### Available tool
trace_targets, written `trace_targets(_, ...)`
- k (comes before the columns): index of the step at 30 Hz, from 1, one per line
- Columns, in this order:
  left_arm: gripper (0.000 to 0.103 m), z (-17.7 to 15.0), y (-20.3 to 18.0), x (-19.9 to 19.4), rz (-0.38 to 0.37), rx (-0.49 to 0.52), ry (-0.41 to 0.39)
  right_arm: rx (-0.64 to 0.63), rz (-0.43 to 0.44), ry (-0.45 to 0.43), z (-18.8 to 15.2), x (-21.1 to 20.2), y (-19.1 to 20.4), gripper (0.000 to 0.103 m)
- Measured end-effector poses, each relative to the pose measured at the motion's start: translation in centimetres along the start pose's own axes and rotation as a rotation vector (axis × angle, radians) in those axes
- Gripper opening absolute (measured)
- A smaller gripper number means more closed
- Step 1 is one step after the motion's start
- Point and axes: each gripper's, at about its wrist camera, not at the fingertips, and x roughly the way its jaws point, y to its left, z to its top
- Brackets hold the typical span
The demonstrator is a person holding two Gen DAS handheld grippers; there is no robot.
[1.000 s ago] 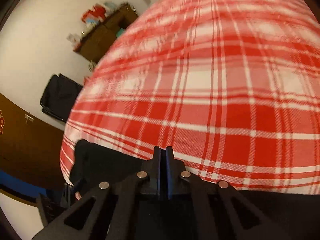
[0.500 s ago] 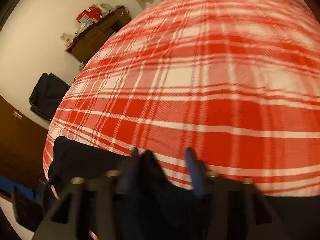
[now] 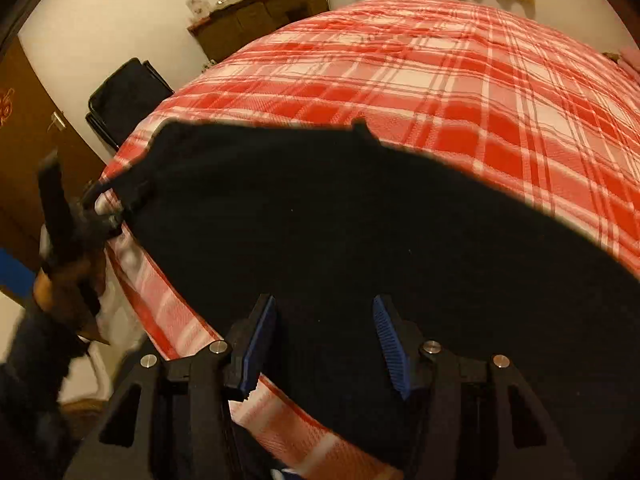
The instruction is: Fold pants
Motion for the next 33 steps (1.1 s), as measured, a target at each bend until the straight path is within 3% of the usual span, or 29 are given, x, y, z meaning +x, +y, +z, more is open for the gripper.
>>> trace_targets(6,0.103,0.4,0.2,0.3,0.011,0.002,0.047,0.007,-0.02,0.02,-0.5,-0.5,0.2,0.053)
trace_targets(10,0.103,0.6,0.4,0.3,0.015,-0.009,0.076,0.041,-0.032,-0.014,-1.1,-2.0,-0.4,0.053)
trace_targets(14,0.103,0.6,0.4,0.4,0.022,-0.011,0.08,0.088,-0.053,-0.014,-2.0,-2.4,-2.2,0.053)
trace_targets(17,0.103,0.6,0.3,0.5,0.027,-0.008,0.078,0.13,0.005,-0.047,-2.8,-2.7,-3.5,0.053)
trace_targets(22,0.103,1.5,0.7,0.4,0.04,-0.007,0.068,0.122,-0.012,-0.053,-2.8,-2.5,-3.0,0.053)
trace_targets(25,0.103,2.5,1.8,0.9,-0.012,-0.055,0.053,0.091,-0.041,-0.053,-2.8,-2.4,-2.5,0.054)
trace_targets(28,0.097,3.7,2.5,2.2,-0.108,-0.11,0.066,0.085,-0.057,-0.061,-2.9,-2.4,-2.2,0.054)
trace_targets(29,0.084,4.0,2.7,2.6,-0.137,-0.127,0.078,0.09,-0.058,-0.066,-2.9,-2.5,-2.2,0.054)
trace_targets(32,0.072,4.7,2.8,3.6,-0.203,-0.162,0.099,0.119,-0.049,-0.085,-3.2,-2.7,-2.5,0.054)
trace_targets(33,0.06,5.0,2.6,3.9,-0.228,-0.16,0.113,0.13,-0.045,-0.094,-3.3,-2.7,-2.6,0.054)
